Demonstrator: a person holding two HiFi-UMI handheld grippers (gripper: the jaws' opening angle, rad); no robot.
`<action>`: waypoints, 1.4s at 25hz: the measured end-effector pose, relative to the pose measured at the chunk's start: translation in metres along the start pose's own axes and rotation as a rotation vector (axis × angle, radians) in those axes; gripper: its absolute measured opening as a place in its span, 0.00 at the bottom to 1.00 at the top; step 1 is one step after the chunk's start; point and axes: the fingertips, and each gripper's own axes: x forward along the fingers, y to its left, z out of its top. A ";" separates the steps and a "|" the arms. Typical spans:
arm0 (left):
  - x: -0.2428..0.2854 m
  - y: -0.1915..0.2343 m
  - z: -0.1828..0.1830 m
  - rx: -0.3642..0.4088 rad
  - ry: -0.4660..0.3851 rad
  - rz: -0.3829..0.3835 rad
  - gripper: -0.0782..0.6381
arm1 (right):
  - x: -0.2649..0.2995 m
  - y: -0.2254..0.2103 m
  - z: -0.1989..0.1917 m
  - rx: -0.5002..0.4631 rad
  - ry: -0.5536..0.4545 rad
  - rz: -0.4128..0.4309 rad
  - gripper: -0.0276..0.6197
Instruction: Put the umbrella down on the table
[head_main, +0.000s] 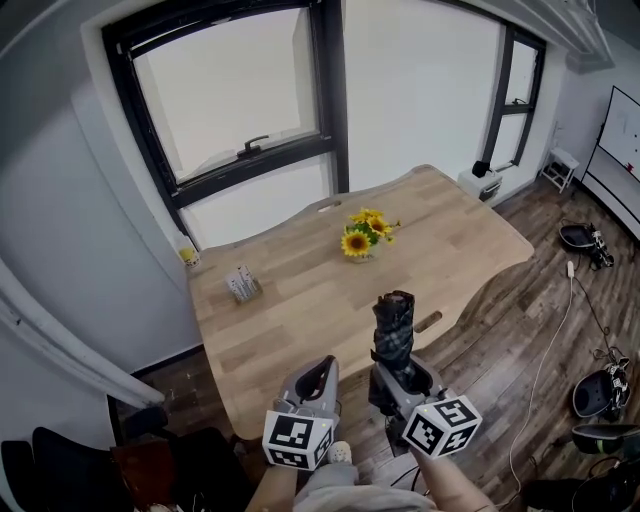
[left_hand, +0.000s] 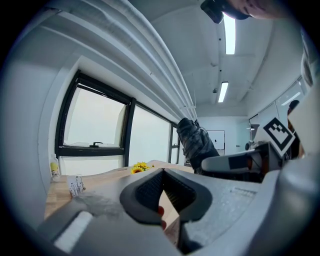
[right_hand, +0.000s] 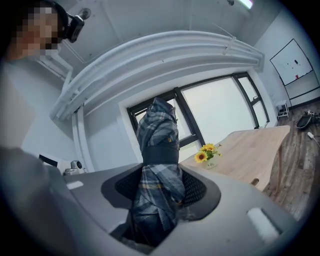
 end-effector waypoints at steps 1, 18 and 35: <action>0.004 0.005 0.001 0.001 0.000 -0.004 0.10 | 0.006 -0.001 0.002 -0.002 0.000 -0.002 0.35; 0.045 0.065 0.002 0.024 0.014 -0.095 0.10 | 0.077 -0.009 0.009 -0.005 -0.030 -0.072 0.35; 0.081 0.091 0.002 0.050 0.017 -0.100 0.10 | 0.133 -0.023 0.024 -0.010 -0.023 -0.050 0.35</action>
